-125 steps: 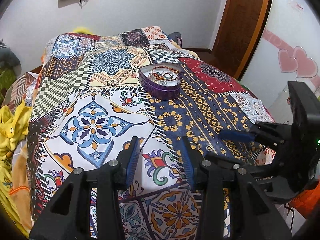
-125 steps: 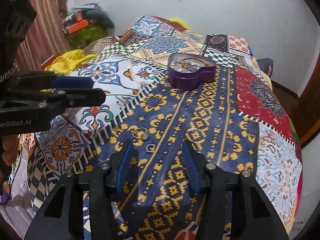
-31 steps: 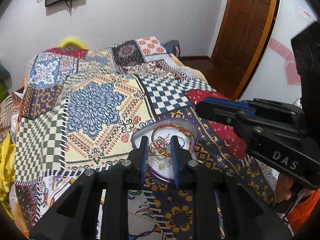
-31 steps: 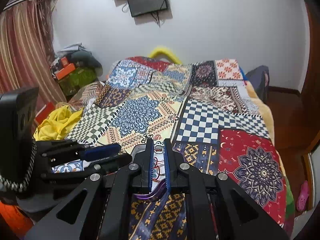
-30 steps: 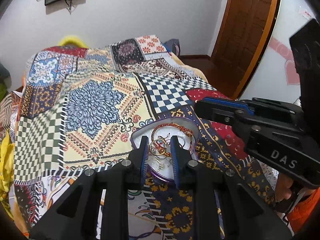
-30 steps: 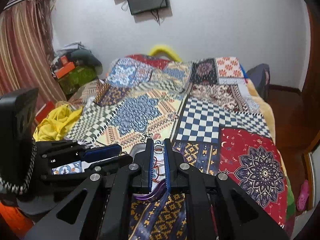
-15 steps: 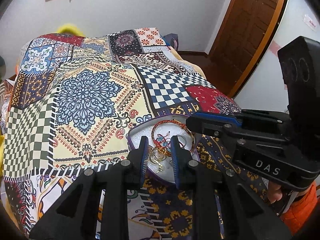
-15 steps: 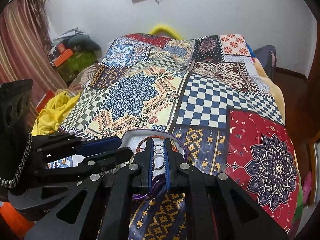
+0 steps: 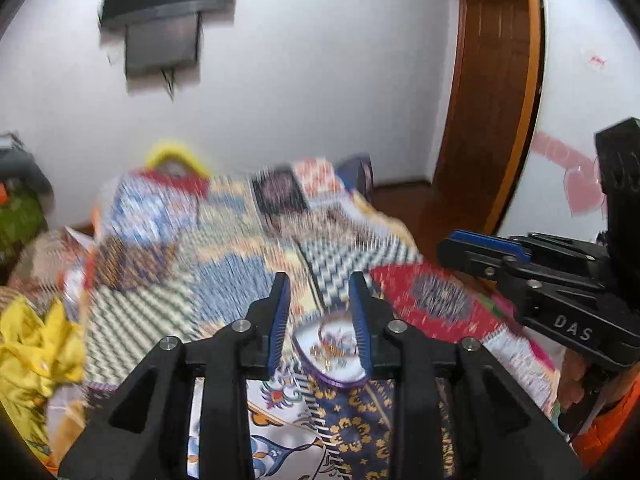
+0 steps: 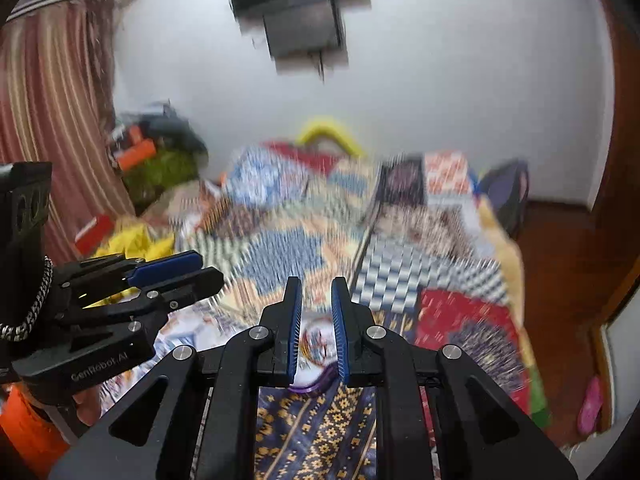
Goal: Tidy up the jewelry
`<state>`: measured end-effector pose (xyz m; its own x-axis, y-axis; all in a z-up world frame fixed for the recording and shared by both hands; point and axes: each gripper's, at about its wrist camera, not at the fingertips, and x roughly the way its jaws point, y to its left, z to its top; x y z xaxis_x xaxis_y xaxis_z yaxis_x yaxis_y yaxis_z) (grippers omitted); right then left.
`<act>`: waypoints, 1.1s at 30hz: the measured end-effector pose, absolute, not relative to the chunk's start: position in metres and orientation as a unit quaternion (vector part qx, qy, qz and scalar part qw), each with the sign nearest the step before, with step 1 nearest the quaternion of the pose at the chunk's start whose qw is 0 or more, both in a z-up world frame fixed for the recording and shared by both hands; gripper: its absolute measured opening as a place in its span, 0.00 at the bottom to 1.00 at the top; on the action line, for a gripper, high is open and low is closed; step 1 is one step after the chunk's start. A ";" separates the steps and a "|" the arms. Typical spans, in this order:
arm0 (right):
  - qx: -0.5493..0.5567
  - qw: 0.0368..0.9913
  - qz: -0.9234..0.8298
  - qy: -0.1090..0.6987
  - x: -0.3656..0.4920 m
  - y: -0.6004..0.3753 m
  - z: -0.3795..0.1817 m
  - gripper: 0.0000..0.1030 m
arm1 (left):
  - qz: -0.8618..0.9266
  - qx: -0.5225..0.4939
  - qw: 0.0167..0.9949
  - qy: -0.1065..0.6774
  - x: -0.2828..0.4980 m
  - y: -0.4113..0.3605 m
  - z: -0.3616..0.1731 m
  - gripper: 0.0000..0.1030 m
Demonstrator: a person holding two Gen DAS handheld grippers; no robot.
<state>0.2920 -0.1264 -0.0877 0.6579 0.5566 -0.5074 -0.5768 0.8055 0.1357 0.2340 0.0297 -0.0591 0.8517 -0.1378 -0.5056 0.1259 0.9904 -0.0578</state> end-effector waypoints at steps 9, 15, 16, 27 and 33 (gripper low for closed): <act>0.000 0.958 0.273 0.085 0.177 -0.160 -0.003 0.14 | -0.029 0.018 0.995 0.091 0.118 0.017 0.023 0.50; 0.005 0.971 0.240 0.013 0.123 -0.169 0.011 0.38 | 0.010 0.022 0.999 0.042 0.070 0.013 0.035 0.72; 0.005 0.972 0.236 0.008 0.117 -0.169 0.011 0.43 | 0.014 0.020 0.999 0.039 0.066 0.014 0.035 0.79; 0.003 0.982 0.191 -0.007 0.094 -0.163 0.002 1.00 | 0.027 -0.007 0.999 0.032 0.040 0.021 0.033 0.95; -0.002 0.981 0.194 0.003 0.090 -0.167 -0.002 1.00 | 0.027 -0.007 0.999 0.033 0.037 0.017 0.029 0.95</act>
<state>0.0899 -0.1668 -0.0020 0.9249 0.3800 -0.0072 -0.3801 0.9250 -0.0035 0.0367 0.0173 0.0291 0.9963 0.0539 -0.0672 -0.0549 0.9984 -0.0120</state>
